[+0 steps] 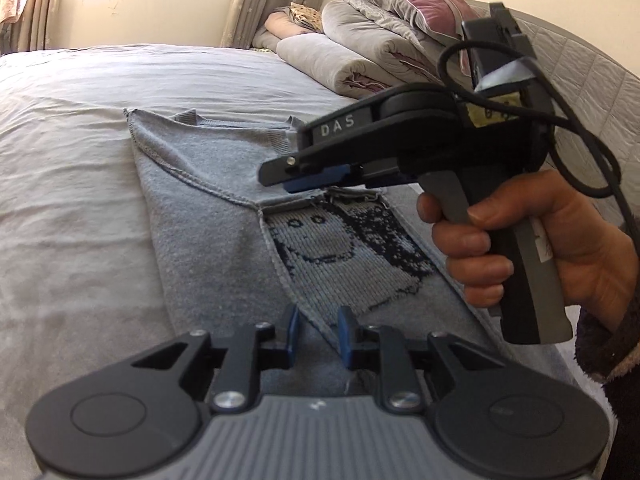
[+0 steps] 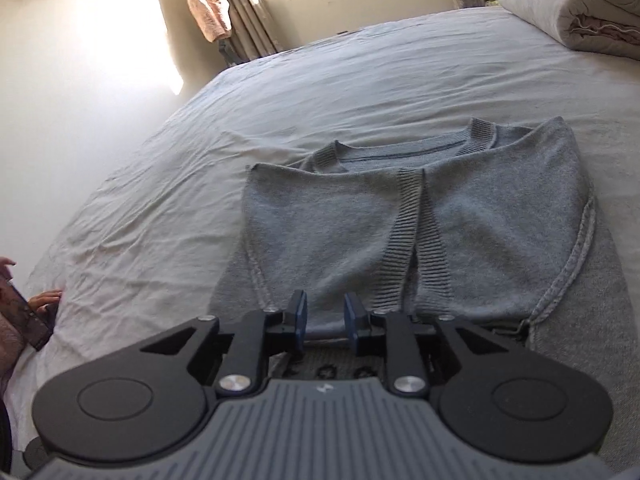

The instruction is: Fold clothes

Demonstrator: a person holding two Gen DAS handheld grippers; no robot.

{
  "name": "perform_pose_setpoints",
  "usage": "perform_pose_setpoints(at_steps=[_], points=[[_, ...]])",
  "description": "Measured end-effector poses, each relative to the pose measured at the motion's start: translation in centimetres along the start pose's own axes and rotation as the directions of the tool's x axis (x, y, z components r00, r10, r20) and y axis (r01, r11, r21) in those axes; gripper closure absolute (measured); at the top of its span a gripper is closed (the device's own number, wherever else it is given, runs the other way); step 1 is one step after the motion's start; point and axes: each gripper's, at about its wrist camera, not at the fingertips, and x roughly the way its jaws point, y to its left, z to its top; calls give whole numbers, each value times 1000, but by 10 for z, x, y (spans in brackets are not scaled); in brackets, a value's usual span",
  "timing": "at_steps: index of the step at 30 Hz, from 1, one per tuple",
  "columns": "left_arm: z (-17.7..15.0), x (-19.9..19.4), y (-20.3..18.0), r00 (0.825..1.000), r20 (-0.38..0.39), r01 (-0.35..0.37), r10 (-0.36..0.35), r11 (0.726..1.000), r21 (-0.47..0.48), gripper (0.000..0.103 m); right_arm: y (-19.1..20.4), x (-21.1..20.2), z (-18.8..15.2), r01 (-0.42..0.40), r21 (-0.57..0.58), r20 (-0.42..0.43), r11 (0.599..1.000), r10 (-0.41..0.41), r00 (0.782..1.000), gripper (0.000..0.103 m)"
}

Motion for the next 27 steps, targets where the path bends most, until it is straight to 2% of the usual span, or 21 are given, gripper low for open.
perform_pose_setpoints(at_steps=[3, 6, 9, 12, 17, 22, 27], points=[[-9, -7, -8, 1000, -15, 24, -23, 999, 30, 81, 24, -4, -13, -118, -74, -27, 990, 116, 993, 73], [-20, -18, -14, 998, -29, 56, -54, 997, 52, 80, 43, -1, -31, -183, -143, -93, 973, 171, 981, 73], [-33, -34, -19, 995, -34, 92, -90, 994, 62, 78, 54, -1, -53, -199, -198, -149, 960, 171, 974, 73], [-46, -46, -29, 991, -46, 126, -122, 988, 84, 74, 64, -13, -73, -197, -250, -154, 948, 162, 975, 72], [-69, -64, -46, 983, -82, 173, -164, 977, 123, 73, 77, -43, -102, -206, -305, -170, 930, 159, 973, 72], [-85, -82, -64, 979, -108, 189, -172, 966, 177, 66, 79, -75, -128, -216, -323, -176, 921, 166, 970, 71], [-96, -103, -78, 976, -125, 204, -181, 956, 213, 65, 76, -106, -152, -246, -332, -205, 911, 185, 961, 69]])
